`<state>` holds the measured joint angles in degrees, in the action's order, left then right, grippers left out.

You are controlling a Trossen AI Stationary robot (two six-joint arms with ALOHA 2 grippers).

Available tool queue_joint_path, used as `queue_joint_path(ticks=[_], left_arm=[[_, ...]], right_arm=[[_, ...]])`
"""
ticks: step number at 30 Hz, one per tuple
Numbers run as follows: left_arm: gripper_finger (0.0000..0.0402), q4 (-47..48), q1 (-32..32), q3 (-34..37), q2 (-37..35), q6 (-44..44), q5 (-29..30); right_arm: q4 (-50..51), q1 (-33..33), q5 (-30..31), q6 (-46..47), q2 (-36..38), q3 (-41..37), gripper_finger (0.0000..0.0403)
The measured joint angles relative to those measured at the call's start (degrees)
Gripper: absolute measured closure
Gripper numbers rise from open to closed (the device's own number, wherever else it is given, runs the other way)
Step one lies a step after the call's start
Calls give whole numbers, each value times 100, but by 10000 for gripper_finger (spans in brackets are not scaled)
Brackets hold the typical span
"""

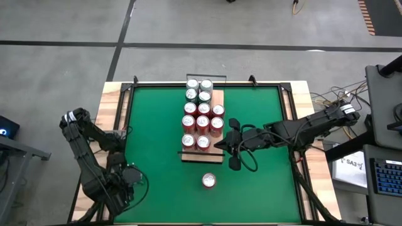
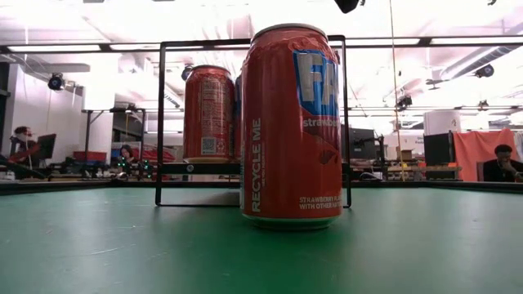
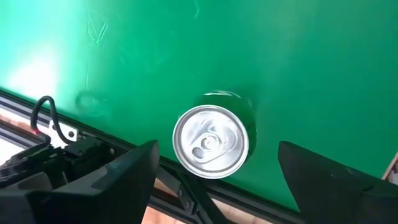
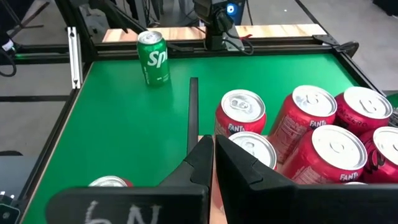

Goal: Place canned beverage on shelf
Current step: Put the green soda can on the shelf and aligned with the other green soda can

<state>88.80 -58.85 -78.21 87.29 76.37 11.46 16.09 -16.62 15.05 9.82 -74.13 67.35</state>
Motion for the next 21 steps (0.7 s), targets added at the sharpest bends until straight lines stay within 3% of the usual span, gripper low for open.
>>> queue_joint_path(ticks=[21], left_arm=[[88,-772,2,976,-2,392,-153]], right_arm=[[49,0,0,4,-2,-9,394]])
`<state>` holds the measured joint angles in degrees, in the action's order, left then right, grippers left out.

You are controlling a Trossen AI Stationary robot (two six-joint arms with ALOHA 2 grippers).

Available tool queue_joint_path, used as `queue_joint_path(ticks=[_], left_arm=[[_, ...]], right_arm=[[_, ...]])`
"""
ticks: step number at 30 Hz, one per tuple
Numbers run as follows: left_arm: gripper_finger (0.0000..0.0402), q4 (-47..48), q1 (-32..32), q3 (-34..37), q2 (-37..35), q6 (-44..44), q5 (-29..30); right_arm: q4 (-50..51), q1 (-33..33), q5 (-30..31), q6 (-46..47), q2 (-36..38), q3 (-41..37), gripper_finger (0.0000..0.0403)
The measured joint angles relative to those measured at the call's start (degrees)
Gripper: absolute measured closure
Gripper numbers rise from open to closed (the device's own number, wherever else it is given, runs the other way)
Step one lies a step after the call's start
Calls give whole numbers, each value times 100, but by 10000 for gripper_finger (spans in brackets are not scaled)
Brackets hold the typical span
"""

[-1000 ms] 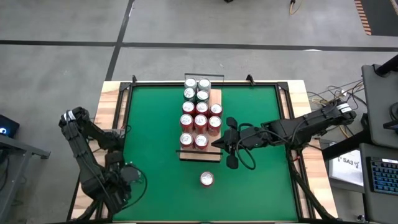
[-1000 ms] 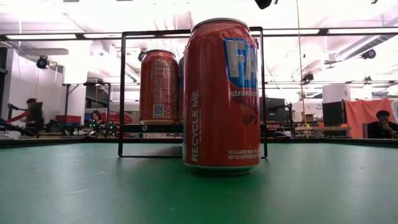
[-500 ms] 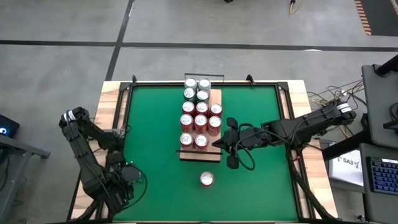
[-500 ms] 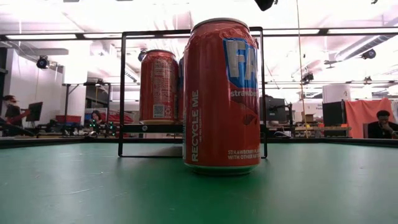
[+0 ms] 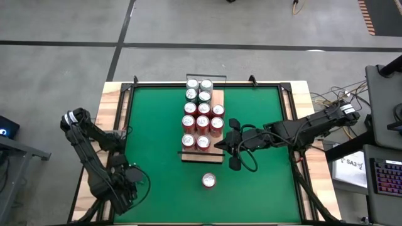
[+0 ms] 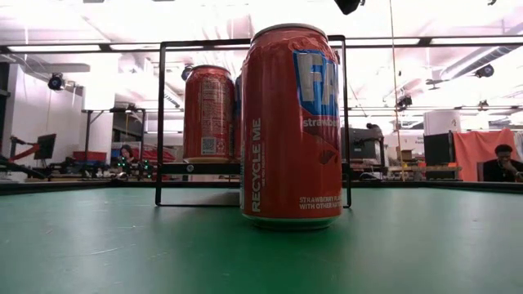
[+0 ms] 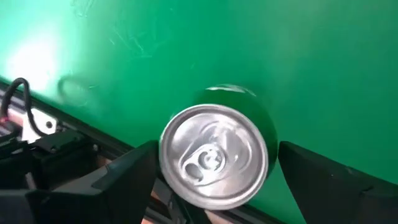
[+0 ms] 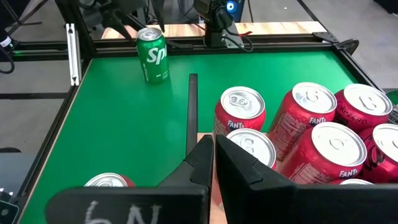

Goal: Place canned beverage on shelf
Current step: Put the green soda can on the shelf and aligned with the other green soda can

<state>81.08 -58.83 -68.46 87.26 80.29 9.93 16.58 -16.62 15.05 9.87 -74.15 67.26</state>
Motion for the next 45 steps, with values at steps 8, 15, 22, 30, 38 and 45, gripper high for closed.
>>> queue_joint_path(ticks=[8,15,22,30,38,45], left_arm=[[88,-361,-2,318,-26,0,17],[124,-336,0,281,-17,0,20],[126,-375,0,188,5,4,17],[126,-105,0,-814,13,-140,474],[126,-11,7,-2113,15,-990,2312],[127,-63,59,-2570,298,-2615,3612]], right_arm=[[-4,0,0,0,0,0,394],[-8,0,0,-42,0,0,394],[-9,0,0,-98,0,0,394],[-52,0,-2,-187,0,0,394],[-256,0,-59,-335,-106,314,394],[-151,-1,-1039,-550,-646,952,394]])
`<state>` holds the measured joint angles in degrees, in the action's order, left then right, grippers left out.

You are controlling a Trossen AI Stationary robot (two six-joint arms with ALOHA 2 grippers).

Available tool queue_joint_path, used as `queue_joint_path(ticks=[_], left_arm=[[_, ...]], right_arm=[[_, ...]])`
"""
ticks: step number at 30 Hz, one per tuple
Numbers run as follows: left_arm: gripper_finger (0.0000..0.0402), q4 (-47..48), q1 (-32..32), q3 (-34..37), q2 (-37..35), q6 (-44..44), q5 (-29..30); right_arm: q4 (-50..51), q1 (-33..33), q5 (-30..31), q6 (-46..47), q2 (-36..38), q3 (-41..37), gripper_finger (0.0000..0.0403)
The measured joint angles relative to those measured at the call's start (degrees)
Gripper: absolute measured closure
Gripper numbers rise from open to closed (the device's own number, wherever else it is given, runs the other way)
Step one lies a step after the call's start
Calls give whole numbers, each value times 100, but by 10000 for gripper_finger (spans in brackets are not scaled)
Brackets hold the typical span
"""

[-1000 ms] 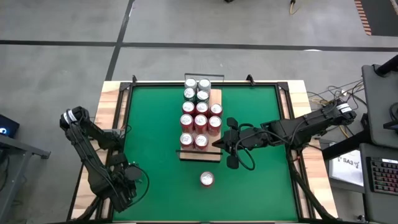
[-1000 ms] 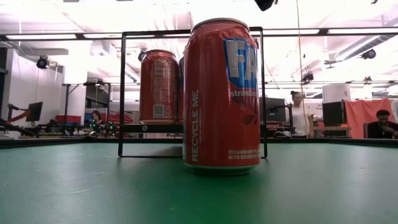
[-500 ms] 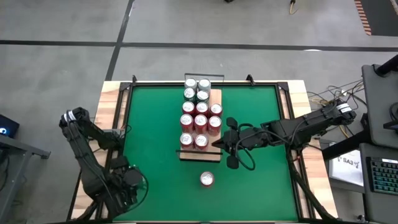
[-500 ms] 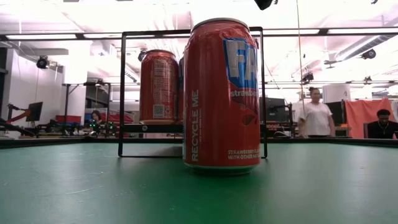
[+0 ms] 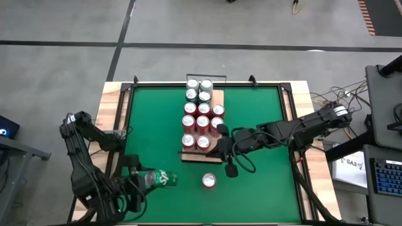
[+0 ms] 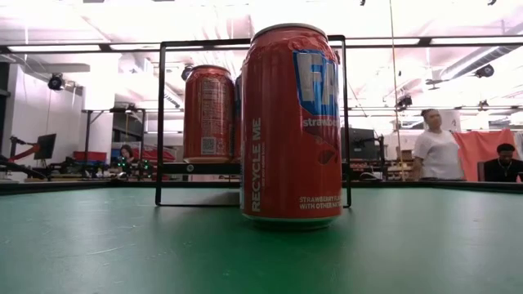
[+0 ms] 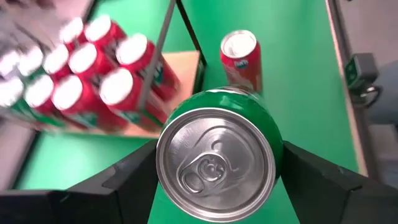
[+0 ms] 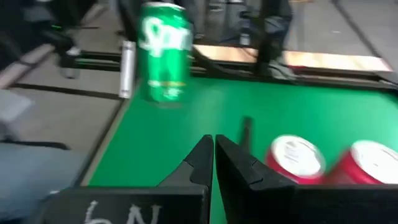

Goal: Place canned beverage on shelf
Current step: Put the green soda can on the shelf and aligned with the other green soda can

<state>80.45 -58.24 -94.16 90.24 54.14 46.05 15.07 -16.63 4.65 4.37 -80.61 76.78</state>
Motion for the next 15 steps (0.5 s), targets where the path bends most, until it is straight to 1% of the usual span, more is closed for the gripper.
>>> queue_joint_path(ticks=[3,6,10,15], left_arm=[[127,-45,103,-44,99,-455,147],[127,-33,196,-44,258,-711,297],[127,-99,278,-45,498,-967,317],[127,-128,301,-45,768,-1018,340]], right_arm=[[139,-3,-345,4,-207,349,394],[316,-36,-362,1,-365,658,394],[579,-38,-362,16,-548,1055,394],[602,-38,-361,17,-678,1235,394]])
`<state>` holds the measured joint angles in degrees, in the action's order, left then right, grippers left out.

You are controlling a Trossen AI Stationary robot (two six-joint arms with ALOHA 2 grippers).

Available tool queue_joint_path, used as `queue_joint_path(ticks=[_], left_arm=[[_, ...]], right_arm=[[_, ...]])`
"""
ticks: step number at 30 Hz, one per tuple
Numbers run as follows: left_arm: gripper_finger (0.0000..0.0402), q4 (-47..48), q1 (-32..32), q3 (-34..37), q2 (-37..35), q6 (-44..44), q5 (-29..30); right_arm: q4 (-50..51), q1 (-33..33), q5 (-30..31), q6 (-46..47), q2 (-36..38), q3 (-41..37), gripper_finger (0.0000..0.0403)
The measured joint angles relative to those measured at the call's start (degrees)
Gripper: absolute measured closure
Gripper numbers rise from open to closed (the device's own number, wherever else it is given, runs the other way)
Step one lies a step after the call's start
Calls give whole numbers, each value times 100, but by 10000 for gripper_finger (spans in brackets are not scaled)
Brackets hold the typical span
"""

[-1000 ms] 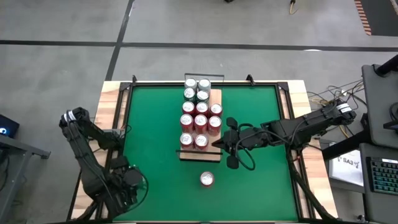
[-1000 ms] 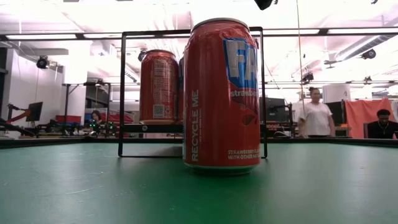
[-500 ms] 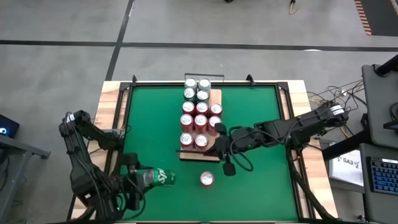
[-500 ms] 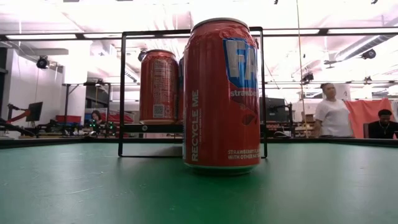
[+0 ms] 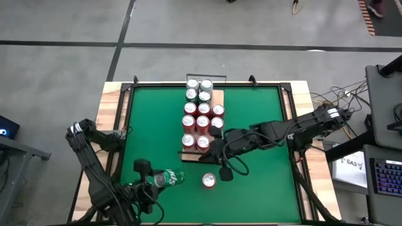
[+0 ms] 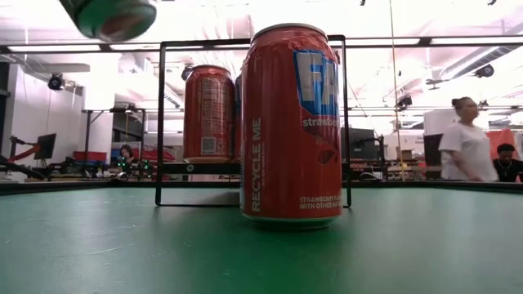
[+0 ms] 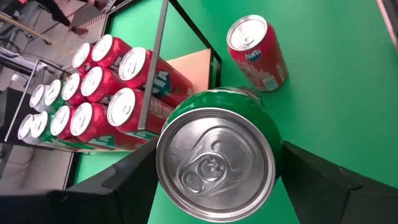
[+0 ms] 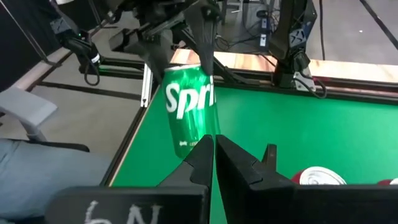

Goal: Place canned beverage on shelf
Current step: Put the green soda can on the shelf and aligned with the other green soda can

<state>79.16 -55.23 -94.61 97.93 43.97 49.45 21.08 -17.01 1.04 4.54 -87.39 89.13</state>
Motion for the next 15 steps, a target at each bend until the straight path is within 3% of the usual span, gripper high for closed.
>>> queue_joint_path(ticks=[7,15], left_arm=[[127,-10,1,0,211,22,-58],[127,-19,69,-24,228,22,-52]], right_arm=[[-18,0,2,-68,-93,62,371],[-90,-156,2,-53,-139,71,249]])
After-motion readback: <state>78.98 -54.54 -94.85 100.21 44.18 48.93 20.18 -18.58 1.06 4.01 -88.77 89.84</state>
